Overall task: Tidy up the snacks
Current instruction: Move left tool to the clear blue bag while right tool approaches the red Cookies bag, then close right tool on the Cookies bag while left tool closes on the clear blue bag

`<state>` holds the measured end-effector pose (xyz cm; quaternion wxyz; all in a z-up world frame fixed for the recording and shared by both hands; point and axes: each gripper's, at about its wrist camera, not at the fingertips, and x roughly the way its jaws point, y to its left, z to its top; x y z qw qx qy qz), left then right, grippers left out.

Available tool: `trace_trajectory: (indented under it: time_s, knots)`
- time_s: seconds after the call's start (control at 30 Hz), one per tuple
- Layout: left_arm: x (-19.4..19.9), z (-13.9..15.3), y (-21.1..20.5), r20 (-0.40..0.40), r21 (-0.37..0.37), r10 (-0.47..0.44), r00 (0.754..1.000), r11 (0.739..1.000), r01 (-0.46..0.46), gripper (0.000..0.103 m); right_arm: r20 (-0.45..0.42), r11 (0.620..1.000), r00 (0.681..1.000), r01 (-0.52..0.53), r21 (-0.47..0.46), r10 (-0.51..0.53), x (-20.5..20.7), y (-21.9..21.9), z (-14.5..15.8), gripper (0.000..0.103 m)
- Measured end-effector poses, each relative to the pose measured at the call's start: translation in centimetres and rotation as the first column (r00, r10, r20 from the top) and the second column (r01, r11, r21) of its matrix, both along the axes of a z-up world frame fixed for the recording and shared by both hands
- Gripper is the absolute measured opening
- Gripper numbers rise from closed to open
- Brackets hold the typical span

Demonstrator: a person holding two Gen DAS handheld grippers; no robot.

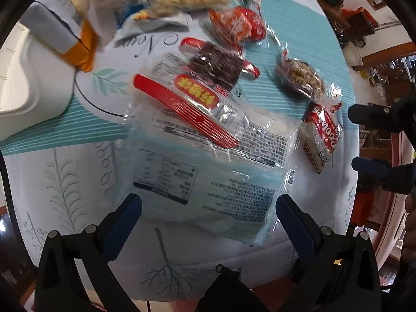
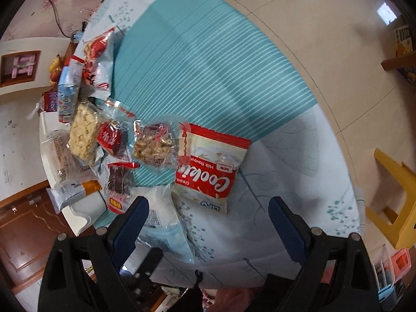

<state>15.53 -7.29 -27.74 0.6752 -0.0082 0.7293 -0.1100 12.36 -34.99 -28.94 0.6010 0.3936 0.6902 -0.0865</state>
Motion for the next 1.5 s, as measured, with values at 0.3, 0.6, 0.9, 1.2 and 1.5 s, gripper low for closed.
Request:
trace_trajectory:
  time_s: [0.3, 0.6, 0.9, 1.2, 1.5]
  knots:
    - [1.8, -1.6, -2.2, -0.019, 0.04, -0.016, 1.0, 0.999, 0.017, 0.103, -0.081, 1.0, 0.997, -0.004, -0.023, 0.002, 1.3, 1.1, -1.8, 0.094]
    - [3.3, -2.8, -3.3, -0.026, 0.057, -0.027, 0.999, 0.998, 0.029, 0.103, -0.152, 0.992, 0.988, -0.047, -0.115, 0.029, 2.2, 2.2, -2.8, 0.09]
    - [3.5, -3.0, -3.9, -0.024, 0.086, -0.015, 1.0, 0.996, 0.017, 0.103, -0.204, 0.971, 0.976, -0.119, -0.209, 0.076, 4.2, 5.6, -3.4, 0.089]
    - [3.6, -3.3, -3.9, -0.068, 0.076, -0.01, 0.998, 0.997, 0.015, 0.103, -0.219, 0.964, 0.973, -0.125, -0.235, 0.072, 4.5, 5.7, -2.2, 0.082]
    - [2.8, -3.4, -5.1, -0.055, 0.136, -0.006, 0.998, 0.991, 0.013, 0.103, -0.196, 0.968, 0.979, -0.1, -0.23, 0.055, 3.0, 4.5, -1.3, 0.064]
